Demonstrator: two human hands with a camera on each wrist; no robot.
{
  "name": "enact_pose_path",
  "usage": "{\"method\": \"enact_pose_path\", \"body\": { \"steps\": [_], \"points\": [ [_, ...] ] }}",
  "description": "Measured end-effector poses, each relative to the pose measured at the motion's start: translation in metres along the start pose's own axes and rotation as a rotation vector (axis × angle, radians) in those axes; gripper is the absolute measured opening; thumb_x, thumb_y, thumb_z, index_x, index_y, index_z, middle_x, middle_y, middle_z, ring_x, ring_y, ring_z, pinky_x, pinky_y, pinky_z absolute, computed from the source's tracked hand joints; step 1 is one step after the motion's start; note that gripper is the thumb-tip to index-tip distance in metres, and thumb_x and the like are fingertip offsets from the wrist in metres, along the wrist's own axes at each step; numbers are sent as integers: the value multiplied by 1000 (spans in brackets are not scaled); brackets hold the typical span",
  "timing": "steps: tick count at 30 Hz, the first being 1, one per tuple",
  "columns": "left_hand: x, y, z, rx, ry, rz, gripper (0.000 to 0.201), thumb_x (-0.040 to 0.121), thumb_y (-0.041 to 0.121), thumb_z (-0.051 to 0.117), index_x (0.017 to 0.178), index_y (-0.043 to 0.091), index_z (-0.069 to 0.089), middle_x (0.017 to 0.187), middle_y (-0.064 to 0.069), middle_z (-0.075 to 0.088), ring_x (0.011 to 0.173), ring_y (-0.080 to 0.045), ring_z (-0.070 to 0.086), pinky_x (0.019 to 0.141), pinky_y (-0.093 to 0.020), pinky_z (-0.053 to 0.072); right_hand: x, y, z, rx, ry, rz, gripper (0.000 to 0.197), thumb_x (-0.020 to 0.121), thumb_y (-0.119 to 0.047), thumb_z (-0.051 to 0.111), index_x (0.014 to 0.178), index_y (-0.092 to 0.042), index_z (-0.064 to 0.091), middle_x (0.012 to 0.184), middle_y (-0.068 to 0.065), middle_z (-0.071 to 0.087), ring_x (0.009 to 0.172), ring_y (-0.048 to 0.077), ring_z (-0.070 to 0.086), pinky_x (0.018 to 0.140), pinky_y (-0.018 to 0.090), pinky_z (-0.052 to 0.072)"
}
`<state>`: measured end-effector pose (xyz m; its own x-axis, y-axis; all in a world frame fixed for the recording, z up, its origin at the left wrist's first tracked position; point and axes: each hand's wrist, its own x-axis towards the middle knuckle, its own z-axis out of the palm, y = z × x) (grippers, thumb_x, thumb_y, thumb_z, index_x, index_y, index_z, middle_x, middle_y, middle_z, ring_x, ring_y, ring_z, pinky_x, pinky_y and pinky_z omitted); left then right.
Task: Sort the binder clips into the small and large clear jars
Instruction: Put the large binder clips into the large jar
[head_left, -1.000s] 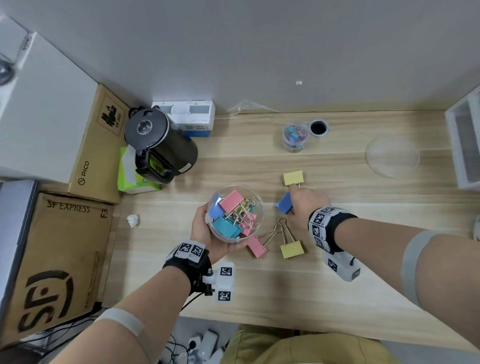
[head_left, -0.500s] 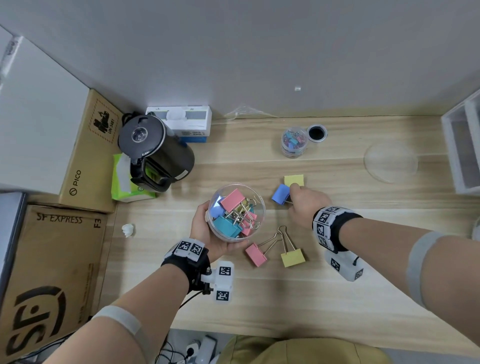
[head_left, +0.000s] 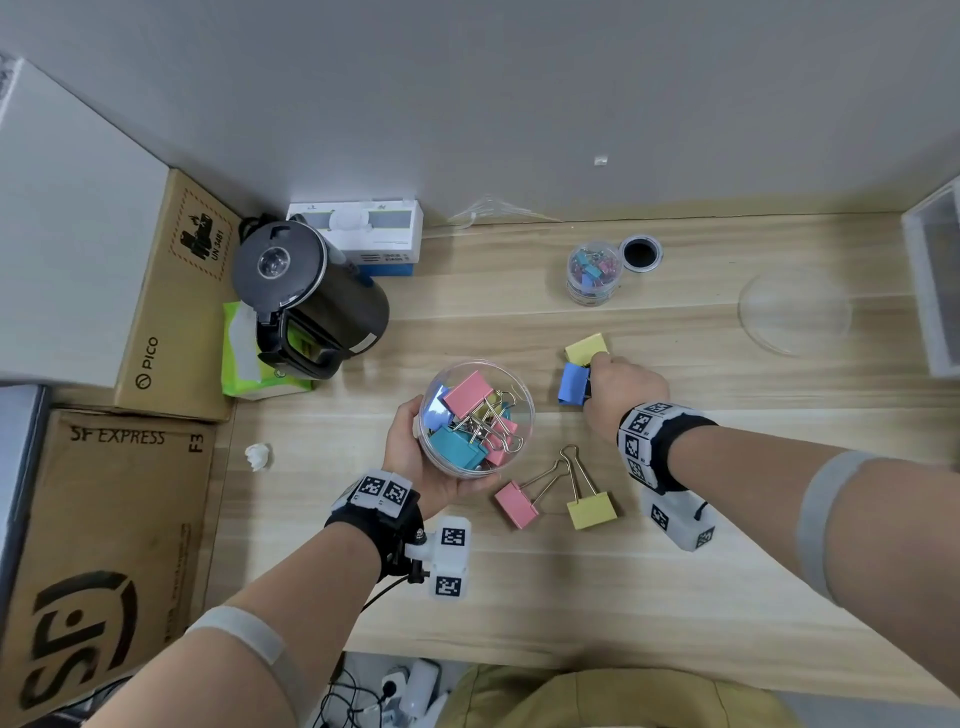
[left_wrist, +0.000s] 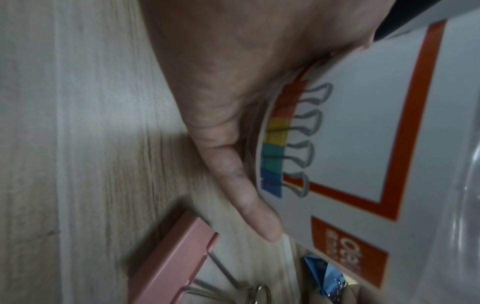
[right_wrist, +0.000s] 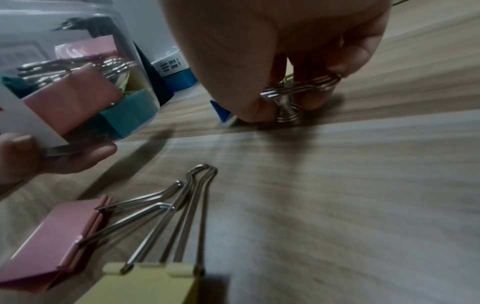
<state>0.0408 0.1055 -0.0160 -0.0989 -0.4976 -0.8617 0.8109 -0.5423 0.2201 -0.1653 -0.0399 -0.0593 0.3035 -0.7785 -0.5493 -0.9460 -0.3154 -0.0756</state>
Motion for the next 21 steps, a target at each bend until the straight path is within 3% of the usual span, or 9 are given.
{"method": "enact_pose_path", "body": {
  "steps": [3,5,9,12,16,19,21],
  "points": [
    [1,0,4,29,3,2,73,79,62,54,129,11,68,128,-22,69,99,-42,73,74,-50,62,-4,7,-4,39,-33,-59,29,90,-21,52,115,-12,41,107,4,59,77,26,51,65,32,40],
    [3,-1,6,23,-5,-1,71,83,62,52,129,11,69,129,-23,68,102,-44,72,79,-51,61,-6,13,-8,106,-43,-96,28,91,-23,50,114,-12,40,106,5,58,78,28,51,66,33,40],
    [6,-3,11,45,-13,-3,71,87,64,49,132,11,67,132,-23,67,111,-45,67,98,-54,49,-14,24,-19,259,-46,-147,21,93,-23,45,109,-15,35,95,5,55,80,30,53,67,35,42],
    [8,-4,16,71,-24,-1,73,89,65,45,134,12,65,132,-23,66,108,-45,69,90,-51,52,-23,32,-29,361,-40,-145,14,93,-22,40,104,-18,32,85,4,55,77,30,56,70,40,47],
    [6,-5,28,60,-51,17,76,86,68,51,134,11,66,134,-23,65,108,-44,68,86,-50,54,-38,41,-49,475,76,-238,11,94,-22,40,97,-21,29,74,4,53,68,30,53,63,40,43],
    [5,-5,34,62,-30,35,80,82,69,56,138,12,63,138,-22,63,111,-43,65,80,-49,59,-49,37,-76,553,161,-393,18,91,-23,41,106,-26,30,80,3,59,68,30,55,64,44,47],
    [4,-7,38,79,-12,32,80,83,70,55,135,11,65,136,-21,65,115,-42,63,79,-49,60,-57,29,-96,541,156,-499,23,93,-20,41,115,-23,37,91,0,62,74,24,55,66,37,43]
  ]
}}
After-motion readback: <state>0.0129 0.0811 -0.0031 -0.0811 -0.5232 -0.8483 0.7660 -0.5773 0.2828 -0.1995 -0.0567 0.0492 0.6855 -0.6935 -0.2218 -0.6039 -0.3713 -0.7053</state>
